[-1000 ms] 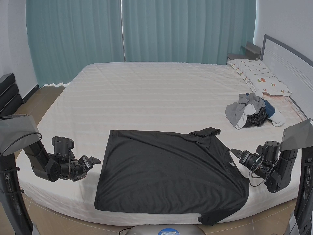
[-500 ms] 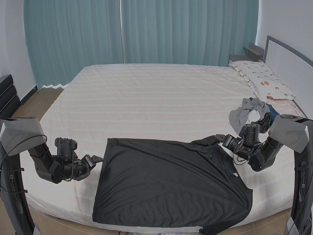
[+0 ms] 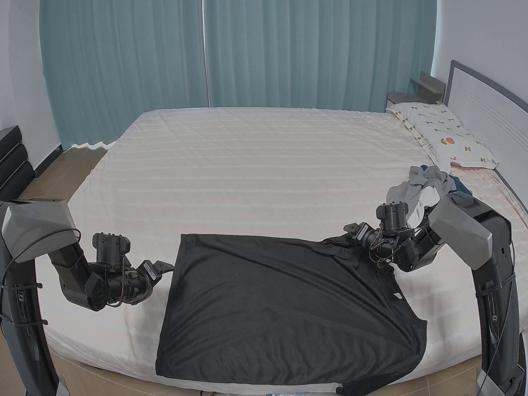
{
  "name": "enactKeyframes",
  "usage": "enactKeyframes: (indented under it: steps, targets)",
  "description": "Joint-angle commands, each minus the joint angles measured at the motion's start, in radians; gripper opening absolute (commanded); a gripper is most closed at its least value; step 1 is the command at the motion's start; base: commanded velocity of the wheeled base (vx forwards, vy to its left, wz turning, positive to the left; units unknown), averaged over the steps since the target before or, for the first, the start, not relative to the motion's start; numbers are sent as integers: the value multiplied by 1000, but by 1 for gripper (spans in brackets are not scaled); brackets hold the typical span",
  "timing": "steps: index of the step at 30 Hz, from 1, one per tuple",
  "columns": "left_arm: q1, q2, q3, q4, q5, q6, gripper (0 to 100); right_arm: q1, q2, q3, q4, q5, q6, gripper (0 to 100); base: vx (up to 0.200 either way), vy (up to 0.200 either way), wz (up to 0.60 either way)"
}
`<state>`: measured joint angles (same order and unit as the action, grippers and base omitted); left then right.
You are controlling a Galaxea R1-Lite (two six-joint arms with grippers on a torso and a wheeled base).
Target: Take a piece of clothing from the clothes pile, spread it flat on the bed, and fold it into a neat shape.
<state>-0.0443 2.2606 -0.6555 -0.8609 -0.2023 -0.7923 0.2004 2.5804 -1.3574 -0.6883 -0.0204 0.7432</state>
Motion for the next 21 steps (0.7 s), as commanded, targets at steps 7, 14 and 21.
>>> enactKeyframes:
  steps: [7, 14, 21]
  targets:
    - [0, 4, 1, -3, 0, 2, 100, -10, 90, -154, 52, -7, 10, 0, 0, 0, 0]
    - [-2, 10, 1, -3, 1, 5, 100, -13, 93, -282, 96, -23, 10, 0, 0, 0, 0]
    - [-2, 10, 1, -3, 3, 5, 100, -12, 127, -517, 99, -119, 1, 0, 0, 0, 0]
